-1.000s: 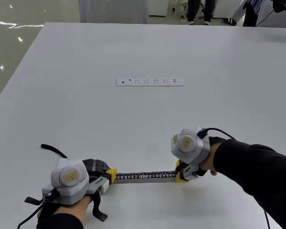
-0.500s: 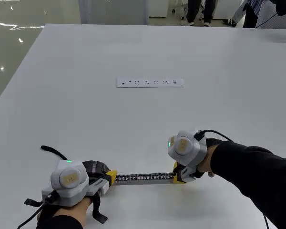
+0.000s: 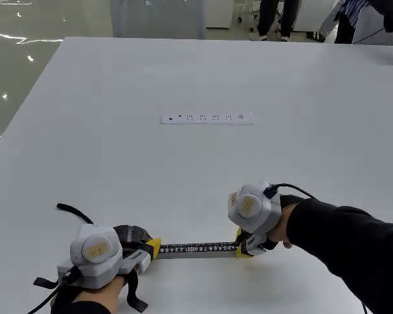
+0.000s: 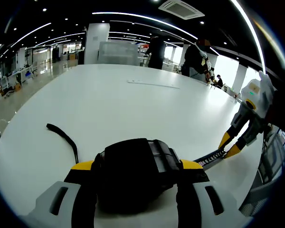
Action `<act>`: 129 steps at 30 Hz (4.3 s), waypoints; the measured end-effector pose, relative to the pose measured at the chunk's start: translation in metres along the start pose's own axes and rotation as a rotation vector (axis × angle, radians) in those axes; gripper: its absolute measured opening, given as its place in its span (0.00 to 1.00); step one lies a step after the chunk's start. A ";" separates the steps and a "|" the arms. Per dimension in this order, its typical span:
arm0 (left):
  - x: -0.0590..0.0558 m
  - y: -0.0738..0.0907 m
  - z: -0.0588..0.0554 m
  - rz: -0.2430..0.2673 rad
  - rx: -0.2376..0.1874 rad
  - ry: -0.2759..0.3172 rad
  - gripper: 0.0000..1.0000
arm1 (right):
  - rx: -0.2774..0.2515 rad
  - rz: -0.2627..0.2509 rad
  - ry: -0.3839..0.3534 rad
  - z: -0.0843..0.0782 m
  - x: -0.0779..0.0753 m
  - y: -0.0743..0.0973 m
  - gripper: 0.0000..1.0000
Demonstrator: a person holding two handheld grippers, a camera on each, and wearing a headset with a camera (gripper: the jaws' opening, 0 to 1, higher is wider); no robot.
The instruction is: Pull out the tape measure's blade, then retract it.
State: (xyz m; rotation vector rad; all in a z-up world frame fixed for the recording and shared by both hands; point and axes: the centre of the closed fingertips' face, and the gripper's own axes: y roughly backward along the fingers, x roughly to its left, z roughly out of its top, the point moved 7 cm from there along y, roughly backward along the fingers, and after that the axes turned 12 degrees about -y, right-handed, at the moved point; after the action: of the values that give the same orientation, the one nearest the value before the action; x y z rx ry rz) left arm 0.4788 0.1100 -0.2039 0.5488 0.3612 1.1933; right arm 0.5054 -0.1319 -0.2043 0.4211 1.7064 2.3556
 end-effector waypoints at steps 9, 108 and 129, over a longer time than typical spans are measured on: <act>0.000 0.000 0.000 -0.002 0.001 0.000 0.64 | 0.000 -0.001 0.001 0.004 0.001 -0.002 0.10; 0.000 -0.001 0.000 -0.006 0.001 0.001 0.64 | -0.009 0.006 0.000 0.040 0.010 -0.015 0.10; 0.000 -0.002 0.000 -0.007 0.004 0.002 0.64 | -0.019 0.010 0.000 0.047 0.012 -0.018 0.10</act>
State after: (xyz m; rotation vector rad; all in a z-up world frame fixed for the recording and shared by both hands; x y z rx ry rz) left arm 0.4803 0.1097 -0.2044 0.5490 0.3671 1.1865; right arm 0.5102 -0.0807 -0.2059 0.4279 1.6845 2.3767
